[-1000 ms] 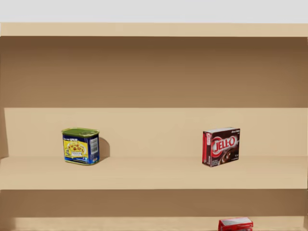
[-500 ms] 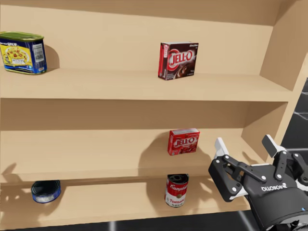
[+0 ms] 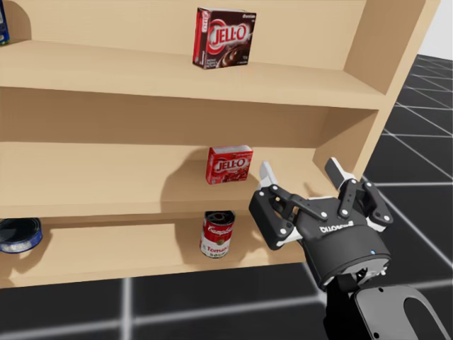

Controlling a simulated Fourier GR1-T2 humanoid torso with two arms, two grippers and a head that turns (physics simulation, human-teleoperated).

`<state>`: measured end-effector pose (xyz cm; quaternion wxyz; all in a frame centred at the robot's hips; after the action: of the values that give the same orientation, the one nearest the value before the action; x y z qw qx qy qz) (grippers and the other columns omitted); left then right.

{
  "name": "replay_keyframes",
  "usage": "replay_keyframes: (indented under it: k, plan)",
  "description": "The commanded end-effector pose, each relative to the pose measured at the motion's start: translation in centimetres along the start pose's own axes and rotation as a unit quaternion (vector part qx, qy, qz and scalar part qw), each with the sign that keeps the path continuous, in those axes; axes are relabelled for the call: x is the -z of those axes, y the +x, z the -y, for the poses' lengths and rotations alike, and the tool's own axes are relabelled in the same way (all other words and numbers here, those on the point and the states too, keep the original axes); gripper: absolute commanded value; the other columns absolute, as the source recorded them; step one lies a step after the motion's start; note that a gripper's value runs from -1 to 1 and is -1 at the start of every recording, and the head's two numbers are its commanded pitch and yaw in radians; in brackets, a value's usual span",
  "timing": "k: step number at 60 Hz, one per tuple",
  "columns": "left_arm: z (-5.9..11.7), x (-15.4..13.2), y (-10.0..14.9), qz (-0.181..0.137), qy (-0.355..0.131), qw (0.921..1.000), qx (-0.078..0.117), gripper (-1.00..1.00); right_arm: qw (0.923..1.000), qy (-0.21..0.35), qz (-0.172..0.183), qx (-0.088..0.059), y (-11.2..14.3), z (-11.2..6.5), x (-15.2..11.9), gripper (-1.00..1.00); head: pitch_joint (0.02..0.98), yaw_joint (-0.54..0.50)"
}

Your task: Find the gelatin box on the shelf and bring it to me.

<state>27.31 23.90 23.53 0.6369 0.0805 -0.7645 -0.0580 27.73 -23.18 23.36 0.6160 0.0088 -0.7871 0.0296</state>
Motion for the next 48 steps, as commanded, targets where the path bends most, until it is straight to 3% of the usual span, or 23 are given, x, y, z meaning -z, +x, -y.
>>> replay_keyframes:
  k: [1, 4, 9, 16, 25, 27, 48]
  plan:
    - [0.1, 0.0, -0.1, -0.001, 0.0, 1.0, 0.0, -1.0, 0.9993, 0.018, -0.024, 0.022, 0.7, -1.4, 0.2, -1.0, 0.582, -0.28]
    - [0.1, 0.0, -0.1, -0.002, 0.0, 1.0, 0.0, -1.0, 0.9988, 0.023, -0.036, 0.024, 0.8, -2.1, 0.3, -1.0, 0.58, -0.28]
    - [0.2, 0.0, -0.2, -0.002, 0.0, 1.0, 0.001, -1.0, 0.9988, 0.021, -0.044, 0.0, 0.3, -2.9, 0.9, -1.0, 0.576, -0.28]
    - [0.3, 0.0, -0.3, -0.002, 0.0, 1.0, 0.002, -1.0, 0.9976, 0.015, -0.066, -0.012, -0.8, -3.8, 2.0, -1.0, 0.569, -0.28]
    - [0.2, 0.1, -0.3, -0.001, 0.002, 1.0, 0.003, -1.0, 0.9962, 0.009, -0.086, -0.008, -1.5, -4.2, 3.4, -1.0, 0.563, -0.28]
    - [0.2, 0.1, -0.2, -0.001, 0.002, 1.0, 0.003, -1.0, 0.996, 0.001, -0.089, -0.014, -1.7, -4.2, 3.9, -1.0, 0.562, -0.28]
    - [0.0, 0.1, -0.1, 0.0, 0.004, 1.0, 0.0, -1.0, 0.9923, -0.005, -0.122, -0.021, -3.4, -5.3, 7.6, -1.0, 0.56, -0.28]
